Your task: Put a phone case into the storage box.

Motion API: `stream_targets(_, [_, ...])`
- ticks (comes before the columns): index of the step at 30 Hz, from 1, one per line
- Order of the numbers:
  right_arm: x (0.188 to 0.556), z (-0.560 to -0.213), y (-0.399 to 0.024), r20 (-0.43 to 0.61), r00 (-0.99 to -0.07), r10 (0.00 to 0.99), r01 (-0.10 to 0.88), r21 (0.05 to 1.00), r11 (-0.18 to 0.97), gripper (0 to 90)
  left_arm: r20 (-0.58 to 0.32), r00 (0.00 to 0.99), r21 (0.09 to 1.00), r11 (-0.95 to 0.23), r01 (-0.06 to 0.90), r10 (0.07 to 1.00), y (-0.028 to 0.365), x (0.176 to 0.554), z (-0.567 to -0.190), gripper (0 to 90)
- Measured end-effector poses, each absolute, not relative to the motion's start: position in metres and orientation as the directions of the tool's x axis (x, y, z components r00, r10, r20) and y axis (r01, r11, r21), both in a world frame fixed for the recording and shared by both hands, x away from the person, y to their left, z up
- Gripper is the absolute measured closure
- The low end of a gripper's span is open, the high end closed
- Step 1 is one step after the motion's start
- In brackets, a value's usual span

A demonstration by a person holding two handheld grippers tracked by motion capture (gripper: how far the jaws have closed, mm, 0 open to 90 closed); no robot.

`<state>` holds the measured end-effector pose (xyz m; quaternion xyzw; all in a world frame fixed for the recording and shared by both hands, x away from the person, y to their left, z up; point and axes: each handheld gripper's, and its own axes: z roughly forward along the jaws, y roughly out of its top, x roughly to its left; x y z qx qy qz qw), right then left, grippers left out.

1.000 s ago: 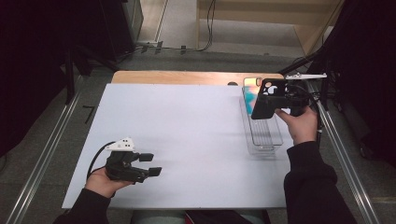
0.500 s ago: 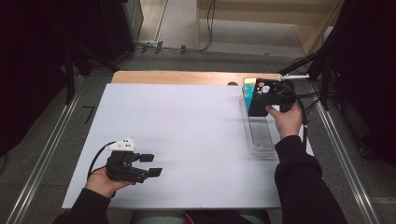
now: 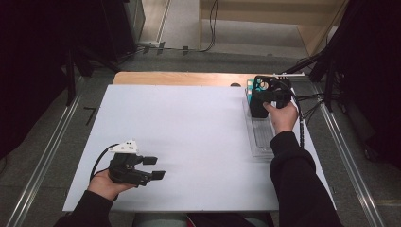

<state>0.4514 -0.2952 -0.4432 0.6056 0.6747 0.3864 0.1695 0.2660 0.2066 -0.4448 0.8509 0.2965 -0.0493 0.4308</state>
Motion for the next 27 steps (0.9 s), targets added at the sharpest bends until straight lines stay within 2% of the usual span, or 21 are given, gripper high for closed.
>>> stream_targets(12, [0.471, -0.451, -0.283, 0.179, -0.194, 0.964, 0.701, 0.713, 0.009, 21.4, -0.354, 0.811, 0.700, -0.443, 0.560, 0.466, 0.208, 0.267, -0.445, 31.7])
stream_targets(15, [0.473, -0.454, -0.282, 0.190, -0.162, 0.968, 0.706, 0.708, -0.021, 20.3, -0.356, 0.809, 0.698, -0.443, 0.563, 0.467, 0.208, 0.268, -0.446, 31.6])
stream_targets(20, [0.475, -0.455, -0.283, 0.209, -0.164, 0.964, 0.701, 0.713, -0.035, 16.2, -0.362, 0.808, 0.701, -0.436, 0.565, 0.465, 0.209, 0.268, -0.445, 31.6])
stream_targets(22, [0.476, -0.455, -0.284, 0.241, -0.168, 0.956, 0.703, 0.709, -0.055, 9.5, -0.362, 0.807, 0.701, -0.436, 0.565, 0.466, 0.209, 0.268, -0.445, 31.7])
stream_targets(23, [0.475, -0.455, -0.285, 0.256, -0.174, 0.951, 0.700, 0.711, -0.064, 9.3, -0.363, 0.807, 0.701, -0.434, 0.566, 0.467, 0.209, 0.268, -0.445, 31.6])
stream_targets(26, [0.475, -0.454, -0.286, 0.237, -0.166, 0.957, 0.701, 0.711, -0.055, 0.1, -0.365, 0.804, 0.700, -0.431, 0.570, 0.469, 0.209, 0.268, -0.445, 31.6])
stream_targets(27, [0.475, -0.453, -0.286, 0.237, -0.164, 0.958, 0.704, 0.708, -0.055, 0.1, -0.365, 0.804, 0.700, -0.431, 0.569, 0.469, 0.209, 0.268, -0.445, 31.6])
